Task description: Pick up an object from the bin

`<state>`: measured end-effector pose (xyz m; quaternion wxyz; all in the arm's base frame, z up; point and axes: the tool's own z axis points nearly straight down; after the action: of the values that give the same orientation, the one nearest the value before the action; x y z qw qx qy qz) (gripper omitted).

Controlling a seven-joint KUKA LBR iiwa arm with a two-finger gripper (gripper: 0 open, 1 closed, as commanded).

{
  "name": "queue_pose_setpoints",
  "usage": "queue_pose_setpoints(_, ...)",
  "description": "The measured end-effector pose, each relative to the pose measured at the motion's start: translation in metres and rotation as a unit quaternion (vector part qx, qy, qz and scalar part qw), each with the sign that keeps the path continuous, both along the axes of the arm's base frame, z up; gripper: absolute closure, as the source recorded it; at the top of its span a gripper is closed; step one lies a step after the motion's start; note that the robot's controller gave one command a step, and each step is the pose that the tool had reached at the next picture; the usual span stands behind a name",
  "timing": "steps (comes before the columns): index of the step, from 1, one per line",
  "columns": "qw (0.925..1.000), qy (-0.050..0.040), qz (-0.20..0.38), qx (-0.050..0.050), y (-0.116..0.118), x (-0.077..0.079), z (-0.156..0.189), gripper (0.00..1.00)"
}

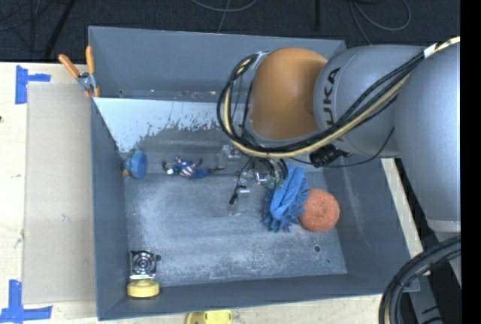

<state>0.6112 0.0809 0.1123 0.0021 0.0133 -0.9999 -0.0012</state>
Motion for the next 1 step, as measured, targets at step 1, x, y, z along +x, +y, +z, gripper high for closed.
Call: queue_pose_setpoints(1, 0.9998, -0.0020, -0.017, -0.002, -0.0271, -0.0013, 0.0292, 0.00)
